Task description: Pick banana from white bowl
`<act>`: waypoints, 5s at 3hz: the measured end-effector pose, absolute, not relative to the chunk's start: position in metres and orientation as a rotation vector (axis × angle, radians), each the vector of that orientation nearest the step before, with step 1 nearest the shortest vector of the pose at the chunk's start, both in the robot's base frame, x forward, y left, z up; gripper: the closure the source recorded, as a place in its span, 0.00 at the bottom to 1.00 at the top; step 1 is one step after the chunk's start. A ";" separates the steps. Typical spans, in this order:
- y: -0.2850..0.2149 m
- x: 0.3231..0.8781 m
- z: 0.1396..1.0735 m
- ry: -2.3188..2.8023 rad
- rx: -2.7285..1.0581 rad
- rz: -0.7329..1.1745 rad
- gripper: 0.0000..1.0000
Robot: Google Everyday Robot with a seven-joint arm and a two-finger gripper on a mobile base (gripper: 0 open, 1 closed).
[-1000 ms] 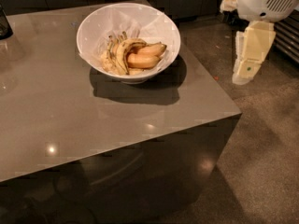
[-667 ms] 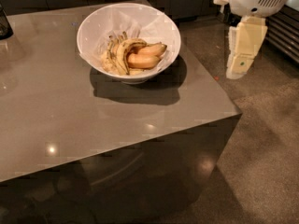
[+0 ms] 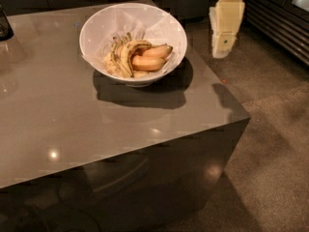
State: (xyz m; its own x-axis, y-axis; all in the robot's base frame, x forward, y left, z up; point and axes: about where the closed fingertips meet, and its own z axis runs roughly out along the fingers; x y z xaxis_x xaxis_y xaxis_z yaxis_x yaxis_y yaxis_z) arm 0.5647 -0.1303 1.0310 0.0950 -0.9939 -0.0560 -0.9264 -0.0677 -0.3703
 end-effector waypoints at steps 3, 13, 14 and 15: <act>-0.098 0.613 1.038 1.740 -2.141 -0.326 0.00; 0.012 0.722 0.965 1.497 -2.251 -0.020 0.17; 0.015 0.718 0.956 1.532 -2.241 0.036 0.23; 0.015 0.715 0.950 1.572 -2.227 0.073 0.31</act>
Offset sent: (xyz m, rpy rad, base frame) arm 0.0275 0.0170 0.0115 0.0425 -0.0353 0.0705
